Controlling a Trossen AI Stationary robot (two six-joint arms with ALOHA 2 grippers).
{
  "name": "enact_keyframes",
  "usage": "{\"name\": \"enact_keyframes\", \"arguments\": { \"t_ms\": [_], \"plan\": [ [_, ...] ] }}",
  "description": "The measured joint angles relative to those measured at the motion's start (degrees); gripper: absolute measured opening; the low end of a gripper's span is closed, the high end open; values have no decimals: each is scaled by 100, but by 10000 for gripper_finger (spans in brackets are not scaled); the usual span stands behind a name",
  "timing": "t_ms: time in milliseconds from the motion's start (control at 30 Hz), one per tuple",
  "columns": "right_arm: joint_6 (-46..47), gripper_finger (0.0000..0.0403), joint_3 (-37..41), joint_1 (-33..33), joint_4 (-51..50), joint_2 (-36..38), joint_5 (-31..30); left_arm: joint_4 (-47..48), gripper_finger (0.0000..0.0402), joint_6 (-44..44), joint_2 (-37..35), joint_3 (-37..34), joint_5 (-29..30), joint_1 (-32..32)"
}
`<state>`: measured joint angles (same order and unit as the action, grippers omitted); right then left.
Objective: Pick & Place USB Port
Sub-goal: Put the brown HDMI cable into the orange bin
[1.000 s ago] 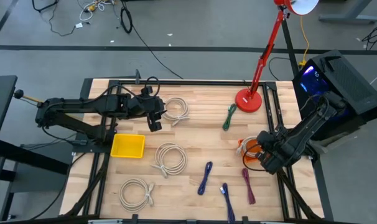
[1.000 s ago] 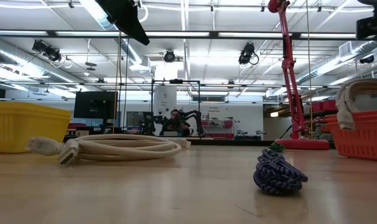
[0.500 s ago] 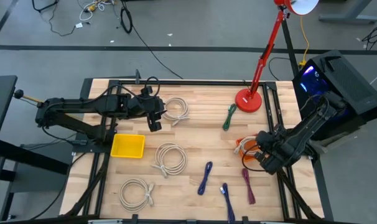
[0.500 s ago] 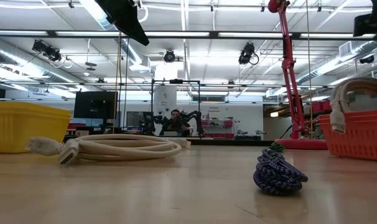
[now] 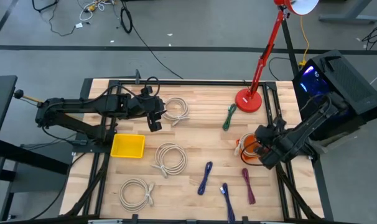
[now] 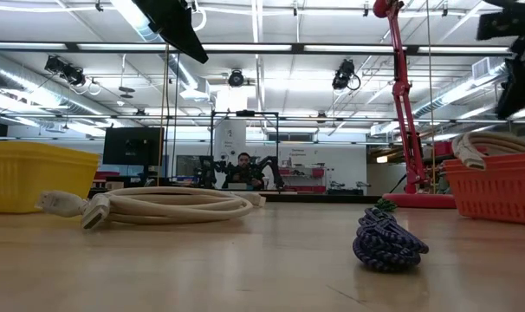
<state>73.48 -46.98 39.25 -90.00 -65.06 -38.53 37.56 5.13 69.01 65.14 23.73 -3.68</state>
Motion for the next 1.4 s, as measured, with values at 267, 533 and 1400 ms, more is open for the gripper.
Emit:
{"name": "enact_keyframes", "arguments": {
  "t_ms": [267,533,1400],
  "plan": [
    [-1636,166,-422,-963,895,162,-2495,-40,142,4,0,0,0,-4],
    [-7314,166,-691,-2400,6186,286,-1985,-102,142,134,0,0,2,-4],
    [-8444,166,849,-4240,10322,29,2212,-2093,142,2444,2724,-1106,-1536,-2160]
  ]
}}
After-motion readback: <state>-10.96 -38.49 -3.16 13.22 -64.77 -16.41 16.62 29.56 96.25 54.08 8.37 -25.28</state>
